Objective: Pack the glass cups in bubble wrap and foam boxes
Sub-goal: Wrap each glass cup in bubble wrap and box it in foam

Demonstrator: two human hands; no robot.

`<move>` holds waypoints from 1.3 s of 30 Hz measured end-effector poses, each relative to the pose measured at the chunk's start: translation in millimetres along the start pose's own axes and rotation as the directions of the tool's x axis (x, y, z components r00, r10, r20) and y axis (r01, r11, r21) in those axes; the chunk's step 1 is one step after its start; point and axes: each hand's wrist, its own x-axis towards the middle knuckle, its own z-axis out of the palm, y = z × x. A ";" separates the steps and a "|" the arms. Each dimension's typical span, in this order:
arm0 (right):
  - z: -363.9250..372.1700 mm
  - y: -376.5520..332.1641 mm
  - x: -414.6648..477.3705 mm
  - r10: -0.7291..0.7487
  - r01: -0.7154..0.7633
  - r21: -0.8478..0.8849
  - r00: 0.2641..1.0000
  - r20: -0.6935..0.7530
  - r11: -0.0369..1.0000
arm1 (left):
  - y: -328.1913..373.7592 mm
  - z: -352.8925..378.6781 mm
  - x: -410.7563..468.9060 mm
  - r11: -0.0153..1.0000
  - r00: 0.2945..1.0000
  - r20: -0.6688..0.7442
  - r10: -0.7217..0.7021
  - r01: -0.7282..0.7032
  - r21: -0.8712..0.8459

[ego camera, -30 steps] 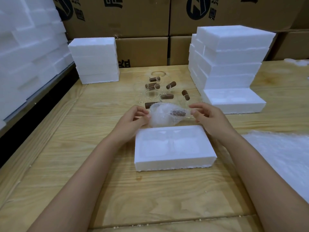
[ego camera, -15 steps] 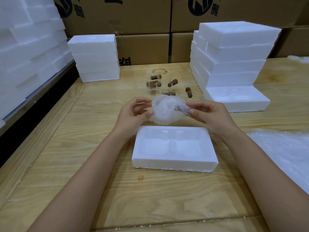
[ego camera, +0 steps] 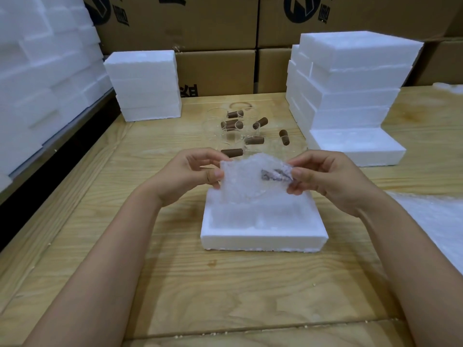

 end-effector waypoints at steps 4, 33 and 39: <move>2.1 -0.9 0.3 0.069 -0.069 0.022 0.998 0.007 0.997 | 3.1 1.7 0.0 1.000 1.000 0.015 0.016 -0.016 -0.026; 7.6 4.9 2.3 -0.026 0.032 0.183 0.999 -0.039 0.983 | 1.6 -2.2 0.8 0.975 0.994 0.111 0.021 0.004 -0.220; 7.0 3.3 1.8 -0.028 0.029 0.158 1.000 -0.009 0.987 | 7.3 -7.5 -0.6 0.994 0.988 0.154 0.017 0.000 -0.111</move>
